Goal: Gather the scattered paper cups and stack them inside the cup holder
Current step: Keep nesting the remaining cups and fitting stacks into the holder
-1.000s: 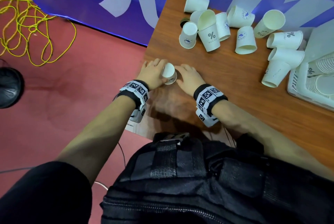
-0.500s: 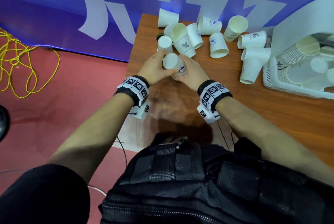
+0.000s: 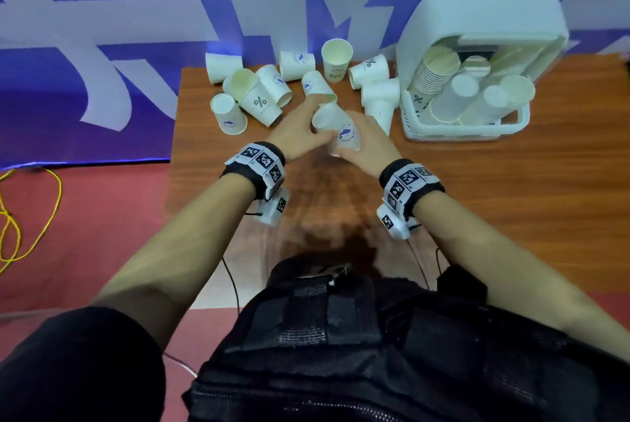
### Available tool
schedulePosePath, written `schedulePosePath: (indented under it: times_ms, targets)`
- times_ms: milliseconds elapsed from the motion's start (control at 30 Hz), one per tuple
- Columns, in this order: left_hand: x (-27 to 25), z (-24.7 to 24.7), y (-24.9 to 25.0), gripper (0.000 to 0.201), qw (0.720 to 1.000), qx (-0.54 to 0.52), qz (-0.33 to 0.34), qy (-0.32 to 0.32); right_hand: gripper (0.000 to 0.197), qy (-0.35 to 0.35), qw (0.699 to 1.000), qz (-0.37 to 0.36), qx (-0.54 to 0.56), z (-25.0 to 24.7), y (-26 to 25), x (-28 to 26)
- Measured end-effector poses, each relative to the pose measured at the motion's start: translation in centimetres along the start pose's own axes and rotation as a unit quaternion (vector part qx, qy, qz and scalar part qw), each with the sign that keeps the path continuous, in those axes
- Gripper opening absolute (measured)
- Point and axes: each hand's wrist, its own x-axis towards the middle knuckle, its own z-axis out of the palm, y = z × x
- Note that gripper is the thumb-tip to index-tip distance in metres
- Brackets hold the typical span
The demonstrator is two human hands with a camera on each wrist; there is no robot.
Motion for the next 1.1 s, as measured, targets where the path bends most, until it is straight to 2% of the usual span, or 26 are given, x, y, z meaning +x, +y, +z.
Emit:
schedulePosePath:
  times_ms: [133, 300, 533, 700, 833, 967, 1100]
  targets:
    - [1.9, 3.1, 3.6, 0.059, 0.997, 0.046, 0.055, -0.034, 0.069, 0.01, 1.0, 0.018, -0.007, -4.0, 3.2, -2.1]
    - [4.3, 7.4, 7.8, 0.057, 0.997, 0.047, 0.034, -0.049, 0.073, 0.038, 0.999, 0.03, -0.005, -9.3, 7.0, -4.6]
    - [7.1, 13.0, 12.9, 0.055, 0.997, 0.054, 0.047, -0.04, 0.08, 0.073, 0.996, 0.027, 0.043, -15.4, 11.7, -6.8]
    - [9.1, 16.3, 15.7, 0.056, 0.999, 0.03, 0.04, -0.017, 0.077, 0.105, 0.991, 0.025, 0.073, -18.5, 14.7, -7.7]
    - [11.0, 18.6, 17.3, 0.061, 0.999, 0.021, 0.043, 0.013, 0.08, 0.147, 0.976, 0.065, 0.147, -20.2, 16.7, -7.5]
    - [12.9, 20.4, 18.9, 0.057, 0.997, 0.025, 0.065, 0.019, 0.06, 0.184, 0.965, 0.073, 0.17, -21.8, 18.2, -7.6]
    - [15.0, 21.6, 20.0, 0.069, 0.993, 0.093, 0.072, -0.009, 0.049, 0.217, 0.961, 0.052, 0.161, -23.6, 19.7, -7.2]
